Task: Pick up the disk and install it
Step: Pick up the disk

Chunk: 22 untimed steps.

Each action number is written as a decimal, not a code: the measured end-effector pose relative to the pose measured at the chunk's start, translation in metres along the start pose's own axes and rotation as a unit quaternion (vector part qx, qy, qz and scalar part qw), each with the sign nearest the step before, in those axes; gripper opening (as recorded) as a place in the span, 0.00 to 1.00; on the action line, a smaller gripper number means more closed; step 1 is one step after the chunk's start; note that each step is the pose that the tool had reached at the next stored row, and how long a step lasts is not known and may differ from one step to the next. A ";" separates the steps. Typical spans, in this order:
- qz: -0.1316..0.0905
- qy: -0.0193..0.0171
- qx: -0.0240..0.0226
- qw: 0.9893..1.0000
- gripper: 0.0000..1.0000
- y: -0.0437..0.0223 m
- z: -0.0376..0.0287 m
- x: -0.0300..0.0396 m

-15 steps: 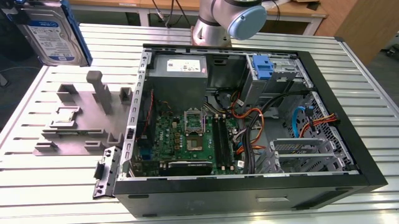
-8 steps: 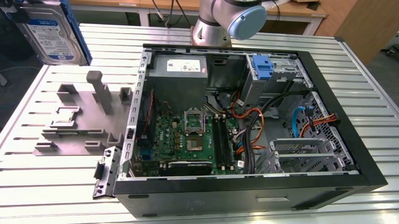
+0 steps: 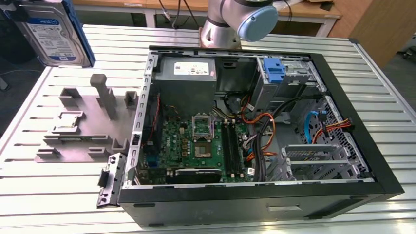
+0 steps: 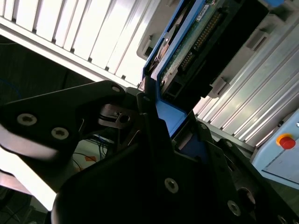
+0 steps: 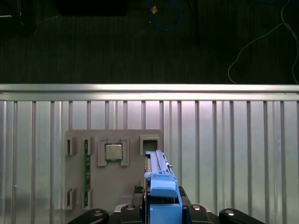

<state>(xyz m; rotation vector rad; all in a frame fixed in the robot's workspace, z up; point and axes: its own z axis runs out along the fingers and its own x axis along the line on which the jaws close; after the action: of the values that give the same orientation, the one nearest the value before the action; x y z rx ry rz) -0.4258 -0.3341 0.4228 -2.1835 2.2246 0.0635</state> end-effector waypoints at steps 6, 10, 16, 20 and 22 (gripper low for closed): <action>0.000 0.000 0.000 1.000 0.37 0.0000 -0.0028 -0.0001; 0.000 0.000 0.000 1.000 0.37 0.0000 -0.0046 -0.0002; 0.000 0.001 0.000 1.000 0.37 0.0001 -0.0077 -0.0003; 0.000 0.001 0.000 1.000 0.37 0.0001 -0.0097 -0.0004; 0.000 0.001 0.000 1.000 0.37 0.0001 -0.0106 -0.0005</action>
<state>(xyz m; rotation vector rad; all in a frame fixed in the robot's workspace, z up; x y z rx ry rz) -0.4258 -0.3342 0.4334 -2.1849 2.2259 0.0607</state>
